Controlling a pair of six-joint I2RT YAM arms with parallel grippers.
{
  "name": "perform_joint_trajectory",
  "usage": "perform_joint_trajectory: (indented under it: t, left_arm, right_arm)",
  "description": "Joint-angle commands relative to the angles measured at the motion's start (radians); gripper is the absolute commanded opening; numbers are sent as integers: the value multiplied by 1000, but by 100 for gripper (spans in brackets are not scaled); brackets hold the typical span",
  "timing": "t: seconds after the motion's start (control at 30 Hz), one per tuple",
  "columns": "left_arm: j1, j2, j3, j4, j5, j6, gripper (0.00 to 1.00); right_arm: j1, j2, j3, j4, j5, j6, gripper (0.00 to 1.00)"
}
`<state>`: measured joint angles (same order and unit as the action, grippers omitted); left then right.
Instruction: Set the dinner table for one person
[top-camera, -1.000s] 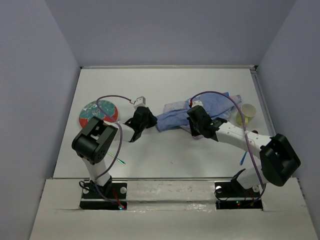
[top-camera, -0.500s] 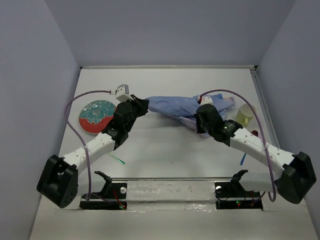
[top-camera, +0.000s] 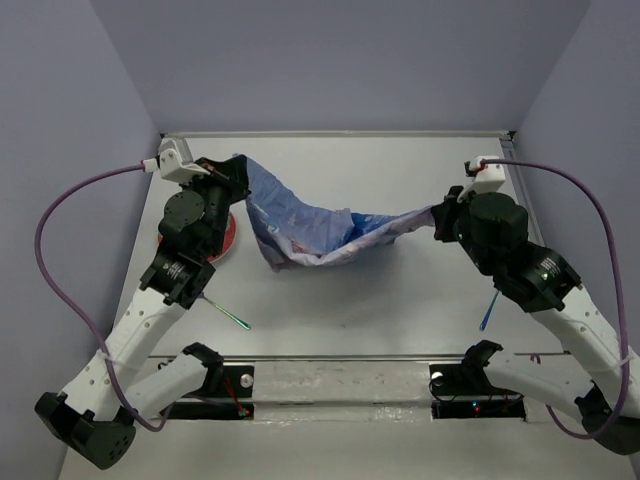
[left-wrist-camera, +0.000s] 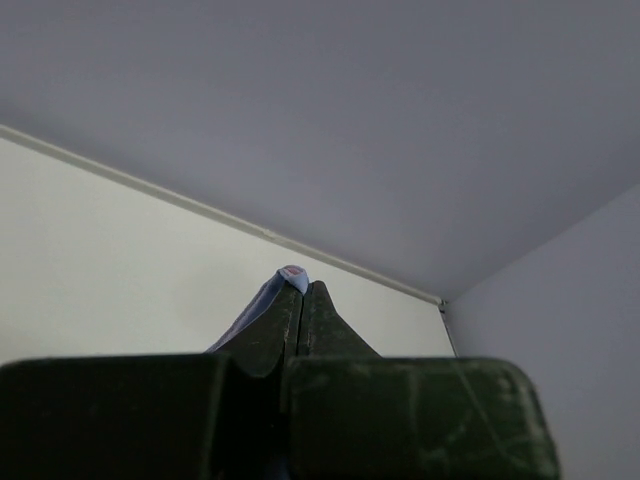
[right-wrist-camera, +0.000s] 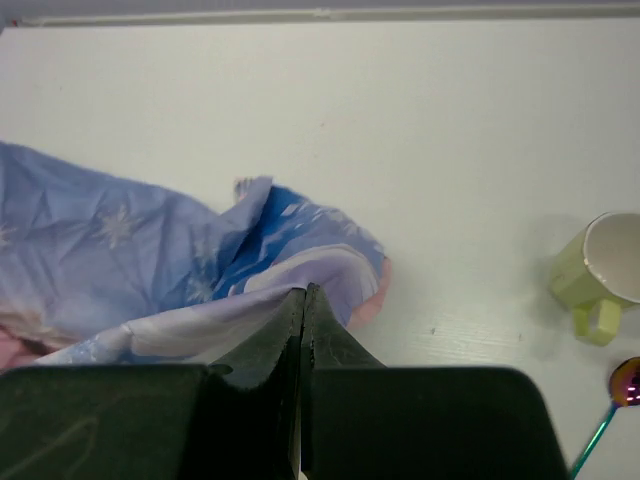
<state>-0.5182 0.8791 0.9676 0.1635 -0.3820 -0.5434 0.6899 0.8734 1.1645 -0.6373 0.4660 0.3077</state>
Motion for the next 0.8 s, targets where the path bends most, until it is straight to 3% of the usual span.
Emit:
perform_joint_trajectory:
  t: [0.0, 0.3, 0.5, 0.77]
  left_arm:
    - [15, -29, 76, -35, -83, 66, 0]
    - [81, -40, 72, -56, -78, 74, 0]
    - [242, 15, 144, -88, 81, 43, 0]
    - [287, 86, 226, -116, 152, 51, 0]
  right_arm:
    - [10, 32, 136, -62, 127, -65, 0]
    - [10, 111, 288, -42, 267, -143, 0]
    - [-15, 209, 447, -29, 355, -235, 0]
    - [-70, 297, 610, 1, 353, -347, 0]
